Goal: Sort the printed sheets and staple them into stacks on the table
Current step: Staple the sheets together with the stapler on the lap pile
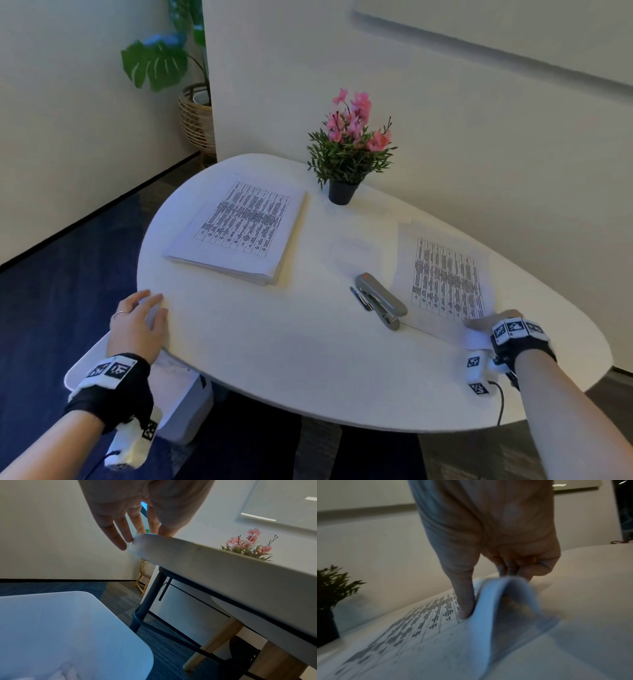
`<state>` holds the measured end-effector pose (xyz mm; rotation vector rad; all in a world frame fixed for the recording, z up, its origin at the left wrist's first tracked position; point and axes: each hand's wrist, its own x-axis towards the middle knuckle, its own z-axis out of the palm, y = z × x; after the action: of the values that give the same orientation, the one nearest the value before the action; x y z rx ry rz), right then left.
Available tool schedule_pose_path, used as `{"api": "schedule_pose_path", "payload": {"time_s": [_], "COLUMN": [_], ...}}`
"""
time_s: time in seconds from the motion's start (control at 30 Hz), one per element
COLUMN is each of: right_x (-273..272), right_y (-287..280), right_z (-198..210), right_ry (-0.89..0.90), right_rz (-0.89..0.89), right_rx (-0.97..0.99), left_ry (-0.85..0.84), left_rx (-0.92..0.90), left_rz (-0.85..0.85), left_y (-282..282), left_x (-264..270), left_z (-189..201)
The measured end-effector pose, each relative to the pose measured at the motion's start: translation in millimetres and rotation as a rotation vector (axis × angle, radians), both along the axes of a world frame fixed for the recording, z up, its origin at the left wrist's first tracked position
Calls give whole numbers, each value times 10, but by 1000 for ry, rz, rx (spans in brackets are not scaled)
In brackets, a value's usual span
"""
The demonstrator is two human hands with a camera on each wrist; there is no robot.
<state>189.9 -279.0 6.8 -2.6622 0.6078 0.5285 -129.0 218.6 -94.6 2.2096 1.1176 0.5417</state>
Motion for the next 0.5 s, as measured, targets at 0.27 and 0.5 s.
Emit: {"api": "schedule_pose_path", "payload": {"time_s": [0.27, 0.5], "right_x": [-153, -390], "right_y": [191, 142], "right_z": [44, 226], "right_ry": [-229, -565], "right_rz": [92, -7], "right_rx": [19, 269], "left_ry": [6, 22], "left_rx": [-11, -23], "left_rz": [-5, -22], "left_y": [-32, -79], "left_x": [-52, -67], "left_z": [26, 124]}}
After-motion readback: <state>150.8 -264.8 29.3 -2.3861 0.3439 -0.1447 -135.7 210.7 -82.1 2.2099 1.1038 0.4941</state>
